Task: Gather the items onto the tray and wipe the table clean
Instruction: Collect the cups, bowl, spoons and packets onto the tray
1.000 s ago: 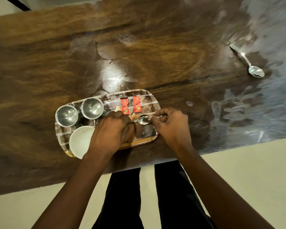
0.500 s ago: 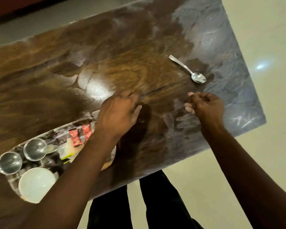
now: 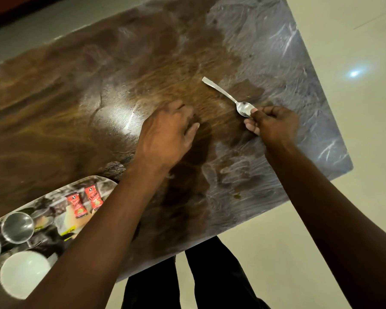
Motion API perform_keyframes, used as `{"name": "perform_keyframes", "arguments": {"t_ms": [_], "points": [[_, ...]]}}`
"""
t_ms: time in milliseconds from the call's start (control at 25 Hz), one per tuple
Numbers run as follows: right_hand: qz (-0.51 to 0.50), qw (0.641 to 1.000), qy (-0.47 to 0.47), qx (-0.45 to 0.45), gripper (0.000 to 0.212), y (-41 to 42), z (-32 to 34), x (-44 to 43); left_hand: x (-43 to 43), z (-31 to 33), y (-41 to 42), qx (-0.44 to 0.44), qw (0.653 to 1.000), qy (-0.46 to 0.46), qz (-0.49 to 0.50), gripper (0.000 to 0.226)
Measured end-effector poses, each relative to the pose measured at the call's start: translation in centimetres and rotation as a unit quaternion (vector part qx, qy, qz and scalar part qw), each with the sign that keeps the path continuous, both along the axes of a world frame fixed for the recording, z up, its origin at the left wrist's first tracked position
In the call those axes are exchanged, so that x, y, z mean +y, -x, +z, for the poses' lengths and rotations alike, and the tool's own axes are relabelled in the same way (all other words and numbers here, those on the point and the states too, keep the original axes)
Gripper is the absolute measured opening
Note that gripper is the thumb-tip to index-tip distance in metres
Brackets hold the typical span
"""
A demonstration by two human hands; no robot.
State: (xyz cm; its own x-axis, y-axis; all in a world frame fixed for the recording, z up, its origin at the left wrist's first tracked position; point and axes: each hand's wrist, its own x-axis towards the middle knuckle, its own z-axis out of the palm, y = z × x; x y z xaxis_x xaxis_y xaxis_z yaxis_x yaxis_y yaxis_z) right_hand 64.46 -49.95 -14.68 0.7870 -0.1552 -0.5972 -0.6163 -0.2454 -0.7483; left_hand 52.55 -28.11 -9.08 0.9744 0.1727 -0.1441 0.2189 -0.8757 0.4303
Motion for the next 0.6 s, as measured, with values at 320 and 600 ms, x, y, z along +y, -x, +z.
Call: {"name": "perform_keyframes", "arguments": {"t_ms": [320,600], "points": [[0.213,0.976,-0.032,-0.018,0.015,12.6,6.5,5.6,3.5,3.9,10.5,-0.032,0.999,-0.022,-0.038,0.036],[0.373,0.925,-0.002,0.073,0.006,26.4,5.7,10.3,7.6,5.2,28.5,0.126,0.990,-0.060,-0.034,0.021]]}}
